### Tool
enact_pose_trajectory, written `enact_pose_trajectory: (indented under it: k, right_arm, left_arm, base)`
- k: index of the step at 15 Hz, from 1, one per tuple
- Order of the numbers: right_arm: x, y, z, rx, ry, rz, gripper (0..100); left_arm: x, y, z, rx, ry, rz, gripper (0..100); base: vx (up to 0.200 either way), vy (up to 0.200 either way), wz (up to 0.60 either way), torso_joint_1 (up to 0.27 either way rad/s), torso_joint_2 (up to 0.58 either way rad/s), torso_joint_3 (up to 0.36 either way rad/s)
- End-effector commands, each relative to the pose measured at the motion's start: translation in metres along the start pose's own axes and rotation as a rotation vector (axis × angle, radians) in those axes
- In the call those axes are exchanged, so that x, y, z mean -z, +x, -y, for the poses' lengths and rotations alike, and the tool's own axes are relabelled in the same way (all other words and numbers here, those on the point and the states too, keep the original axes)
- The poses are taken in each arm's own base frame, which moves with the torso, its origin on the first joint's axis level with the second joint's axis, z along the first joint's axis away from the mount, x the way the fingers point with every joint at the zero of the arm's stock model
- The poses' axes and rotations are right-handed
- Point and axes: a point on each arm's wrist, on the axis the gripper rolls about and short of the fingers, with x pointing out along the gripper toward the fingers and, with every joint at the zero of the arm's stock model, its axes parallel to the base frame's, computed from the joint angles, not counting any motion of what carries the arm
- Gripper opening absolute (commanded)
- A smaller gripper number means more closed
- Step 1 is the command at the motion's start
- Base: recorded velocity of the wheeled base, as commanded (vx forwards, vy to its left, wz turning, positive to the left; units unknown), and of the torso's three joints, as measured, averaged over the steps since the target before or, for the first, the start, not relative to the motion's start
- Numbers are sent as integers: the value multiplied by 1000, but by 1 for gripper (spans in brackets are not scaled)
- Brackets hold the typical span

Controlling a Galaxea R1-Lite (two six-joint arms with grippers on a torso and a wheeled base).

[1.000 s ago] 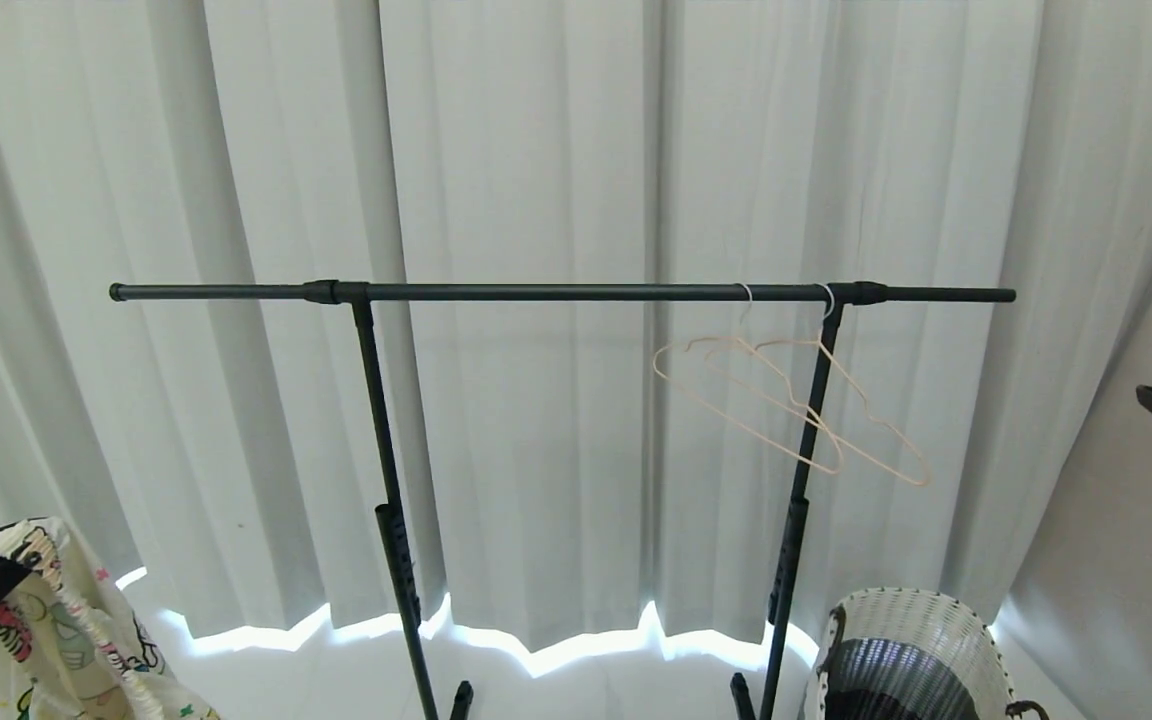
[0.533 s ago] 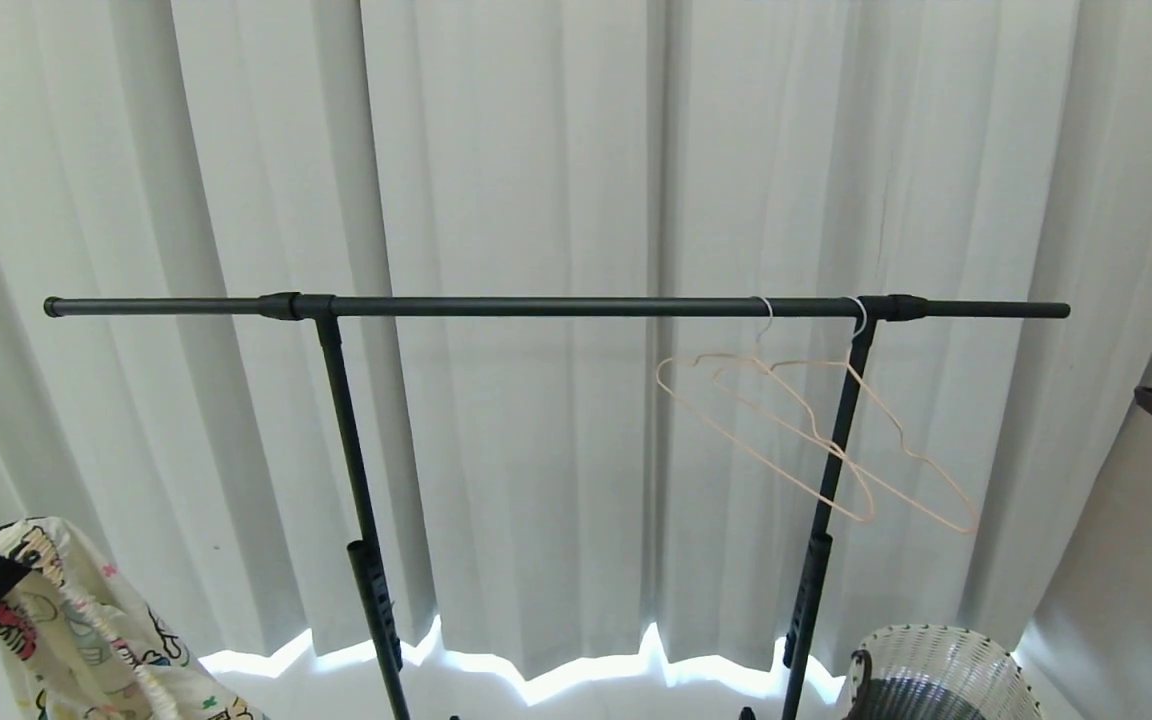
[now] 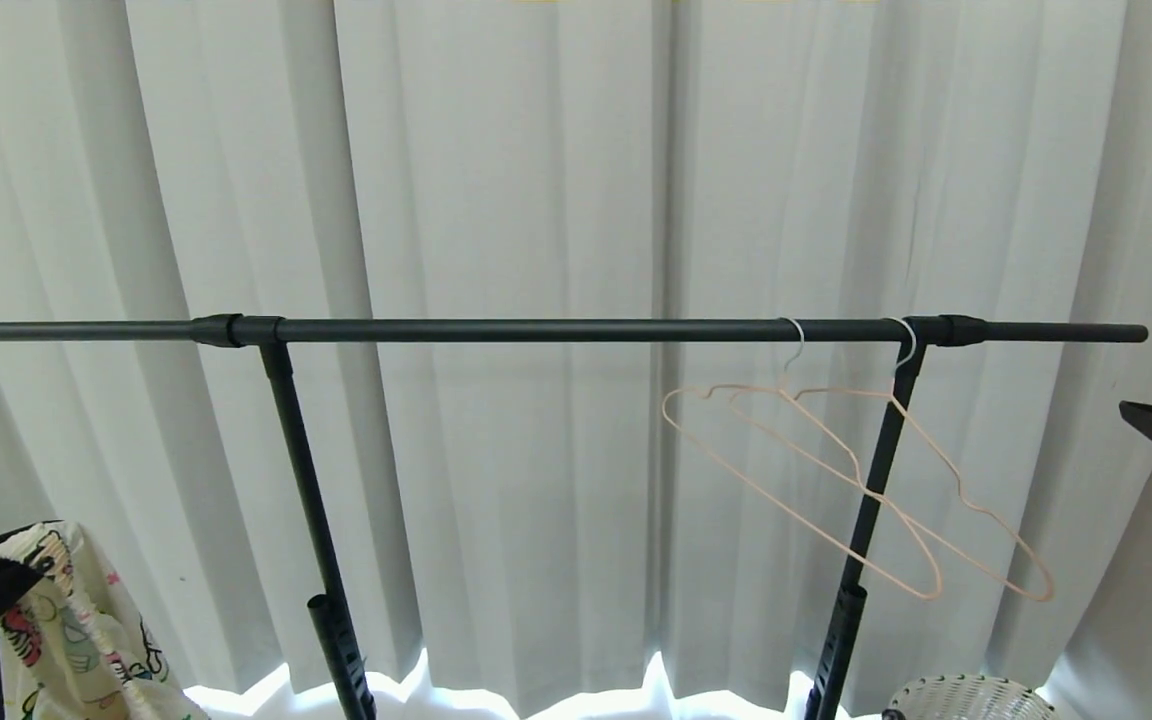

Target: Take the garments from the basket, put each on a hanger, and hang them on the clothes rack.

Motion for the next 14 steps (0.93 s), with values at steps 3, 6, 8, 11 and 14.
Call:
enact_pose_trajectory:
  k: [3,6,8,11,14]
  right_arm:
    - [22,21,-12,-43,-30,-113,100]
    - [26,45,-19,-59,-38,-155,100]
    - [32,67,-24,-148,-28,-162,100]
    - [42,88,-22,-296,-1,-189,100]
    - [56,114,-12,-386,-24,-219,100]
  left_arm:
    - [4,2,3,18,6,-17,0]
    - [6,4,4,18,6,-29,0]
    - [6,4,3,14,5,-32,0]
    - [5,2,2,1,0,-22,0]
    - [4,-4,1,-13,-3,7,0]
  base:
    - [0,0,0,0,0,0]
    - [0,0,0,0,0,0]
    - [0,0,0,0,0,0]
    - [0,0,0,0,0,0]
    - [0,0,0,0,0,0]
